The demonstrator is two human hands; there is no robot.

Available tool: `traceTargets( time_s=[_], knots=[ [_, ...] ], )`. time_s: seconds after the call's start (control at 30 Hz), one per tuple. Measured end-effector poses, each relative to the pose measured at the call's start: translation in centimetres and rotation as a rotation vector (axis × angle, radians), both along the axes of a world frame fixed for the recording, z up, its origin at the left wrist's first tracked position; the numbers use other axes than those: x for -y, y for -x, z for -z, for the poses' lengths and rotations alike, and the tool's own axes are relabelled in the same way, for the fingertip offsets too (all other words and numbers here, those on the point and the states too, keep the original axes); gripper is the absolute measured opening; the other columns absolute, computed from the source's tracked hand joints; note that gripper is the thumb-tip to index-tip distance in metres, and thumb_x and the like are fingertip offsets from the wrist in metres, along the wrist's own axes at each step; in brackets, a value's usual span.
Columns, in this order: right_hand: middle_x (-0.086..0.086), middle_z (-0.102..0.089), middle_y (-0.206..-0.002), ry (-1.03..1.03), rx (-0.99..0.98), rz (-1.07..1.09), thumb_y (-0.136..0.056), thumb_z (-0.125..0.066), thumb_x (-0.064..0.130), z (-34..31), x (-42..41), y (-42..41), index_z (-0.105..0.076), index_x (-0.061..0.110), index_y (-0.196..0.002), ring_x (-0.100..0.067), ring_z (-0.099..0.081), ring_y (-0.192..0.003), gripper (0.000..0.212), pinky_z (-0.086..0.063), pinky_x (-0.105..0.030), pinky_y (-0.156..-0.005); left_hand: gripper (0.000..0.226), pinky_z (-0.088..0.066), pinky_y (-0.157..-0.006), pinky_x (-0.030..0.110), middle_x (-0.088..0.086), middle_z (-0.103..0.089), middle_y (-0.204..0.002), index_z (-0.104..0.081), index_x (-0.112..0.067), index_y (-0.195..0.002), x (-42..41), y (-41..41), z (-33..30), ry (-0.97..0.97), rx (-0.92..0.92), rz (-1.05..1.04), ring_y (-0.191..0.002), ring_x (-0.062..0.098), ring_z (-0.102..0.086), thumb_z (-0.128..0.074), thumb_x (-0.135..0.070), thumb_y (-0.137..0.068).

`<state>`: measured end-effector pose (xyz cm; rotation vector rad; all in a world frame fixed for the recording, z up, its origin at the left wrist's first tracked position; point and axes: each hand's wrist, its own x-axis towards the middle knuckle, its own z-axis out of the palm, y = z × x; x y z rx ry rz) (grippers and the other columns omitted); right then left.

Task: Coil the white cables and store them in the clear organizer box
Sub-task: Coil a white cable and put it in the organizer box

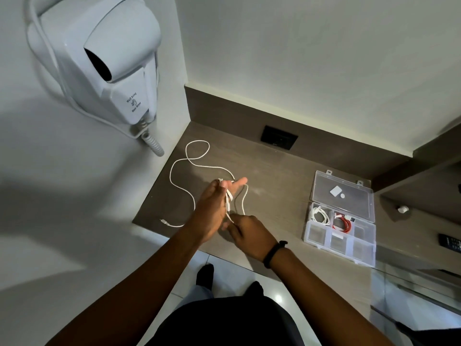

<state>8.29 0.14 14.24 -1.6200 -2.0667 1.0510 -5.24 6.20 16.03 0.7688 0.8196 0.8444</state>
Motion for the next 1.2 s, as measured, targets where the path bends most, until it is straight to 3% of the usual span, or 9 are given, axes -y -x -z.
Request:
traceTargets(
  time_s=[0.1, 0.2, 0.47, 0.63, 0.83, 0.93, 1.03, 1.13, 1.2],
  knots=[
    [-0.011, -0.066, -0.085, -0.107, 0.143, -0.117, -0.100, -0.050, 0.029, -1.4, -0.1, -0.5, -0.059, 0.019, -0.087, -0.033, -0.063, -0.074, 0.019, -0.031, -0.028, -0.060, 0.033, -0.045, -0.082, 0.013, -0.016, -0.069, -0.094, -0.058, -0.001, -0.103, -0.2, 0.3, 1.9, -0.201, -0.503, -0.083, -0.093, 0.004, -0.060, -0.048, -0.032, -0.108],
    [-0.011, -0.069, -0.088, -0.243, 0.257, -0.139, -0.099, -0.051, 0.032, -3.5, -1.4, -1.9, -0.064, 0.018, -0.099, -0.032, -0.065, -0.075, 0.019, -0.043, -0.035, -0.056, 0.022, -0.042, -0.067, 0.014, -0.004, -0.051, -0.078, -0.053, -0.014, -0.088, 0.3, 0.6, 3.1, -0.293, -0.643, 0.044, -0.065, -0.006, -0.049, -0.050, -0.025, -0.108],
    [0.007, -0.071, -0.085, -0.283, 0.228, 0.032, -0.098, -0.053, 0.046, -4.5, -4.7, -5.7, -0.067, 0.027, -0.094, -0.015, -0.065, -0.076, 0.023, -0.052, -0.036, -0.064, 0.034, -0.043, -0.093, 0.054, 0.017, -0.056, -0.073, -0.074, -0.010, -0.097, 1.8, 1.2, 2.7, 0.117, -0.029, 0.248, -0.059, 0.023, -0.064, -0.045, -0.027, -0.103],
    [-0.005, -0.073, -0.085, -0.234, 0.007, 0.176, -0.102, -0.053, 0.017, -1.8, -3.4, -4.4, -0.068, 0.013, -0.099, -0.022, -0.066, -0.074, 0.016, -0.047, -0.033, -0.064, 0.032, -0.060, -0.083, 0.035, 0.010, -0.064, -0.071, -0.064, -0.010, -0.093, 0.9, 1.0, 1.1, 0.250, 0.257, 0.097, -0.076, 0.027, -0.069, -0.040, -0.024, -0.107],
    [-0.018, -0.070, -0.093, -0.038, 0.063, 0.059, -0.100, -0.040, 0.030, 0.4, -0.5, -1.4, -0.059, 0.012, -0.104, -0.037, -0.064, -0.078, 0.026, -0.034, -0.031, -0.059, 0.016, -0.041, -0.114, 0.039, 0.024, -0.065, -0.135, -0.054, -0.008, -0.100, -0.7, 0.2, 0.2, 0.235, 0.458, -0.044, -0.131, 0.031, -0.061, -0.048, -0.023, -0.098],
    [-0.013, -0.069, -0.097, -0.058, 0.067, -0.031, -0.103, -0.046, 0.027, -0.3, 0.5, -0.9, -0.060, 0.017, -0.103, -0.035, -0.064, -0.079, 0.017, -0.027, -0.027, -0.058, 0.020, -0.007, -0.126, 0.034, 0.015, -0.056, -0.147, -0.060, -0.010, -0.106, -1.3, 0.2, 1.1, 0.147, 0.239, -0.083, -0.143, 0.020, -0.049, -0.046, -0.024, -0.103],
    [-0.009, -0.070, -0.088, -0.240, 0.154, -0.051, -0.099, -0.055, 0.029, -2.2, 0.3, -1.5, -0.062, 0.021, -0.097, -0.033, -0.065, -0.071, 0.011, -0.031, -0.028, -0.057, 0.023, -0.032, -0.119, 0.035, 0.002, -0.071, -0.132, -0.050, -0.015, -0.096, -0.8, 0.1, 2.2, -0.029, -0.219, 0.007, -0.129, 0.008, -0.061, -0.038, -0.027, -0.111],
    [-0.004, -0.070, -0.084, -0.324, 0.334, -0.062, -0.100, -0.048, 0.044, -4.8, -1.4, -3.1, -0.063, 0.025, -0.099, -0.028, -0.067, -0.076, 0.024, -0.050, -0.035, -0.058, 0.033, -0.049, -0.080, 0.031, -0.013, -0.076, -0.084, -0.063, -0.031, -0.091, 0.4, 0.3, 2.9, -0.100, -0.323, 0.123, -0.082, -0.001, -0.069, -0.039, -0.017, -0.110],
    [0.000, -0.069, -0.084, -0.326, 0.382, -0.049, -0.099, -0.045, 0.051, -6.2, -2.8, -4.5, -0.063, 0.026, -0.095, -0.024, -0.066, -0.078, 0.031, -0.054, -0.039, -0.062, 0.028, -0.045, -0.077, 0.034, 0.000, -0.069, -0.074, -0.068, -0.022, -0.099, 1.0, 0.4, 2.5, -0.124, -0.341, 0.229, -0.067, 0.008, -0.061, -0.042, -0.024, -0.107]
  ],
)
